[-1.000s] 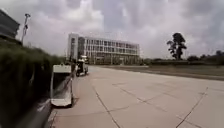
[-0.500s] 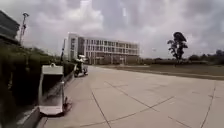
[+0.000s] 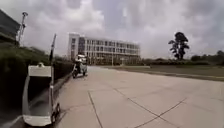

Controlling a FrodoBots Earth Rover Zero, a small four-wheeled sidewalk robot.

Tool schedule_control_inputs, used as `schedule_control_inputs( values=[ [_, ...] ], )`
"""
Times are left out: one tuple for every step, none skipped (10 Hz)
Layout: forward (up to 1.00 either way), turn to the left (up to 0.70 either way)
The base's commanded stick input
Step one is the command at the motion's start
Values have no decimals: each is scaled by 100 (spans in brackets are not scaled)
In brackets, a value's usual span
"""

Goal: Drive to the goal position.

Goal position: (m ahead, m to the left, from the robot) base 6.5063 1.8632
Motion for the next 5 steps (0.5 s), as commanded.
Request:
schedule_control_inputs(
  values=[
    [50, -2],
    [50, -2],
    [50, -2],
    [50, -2],
    [50, -2]
  ],
)
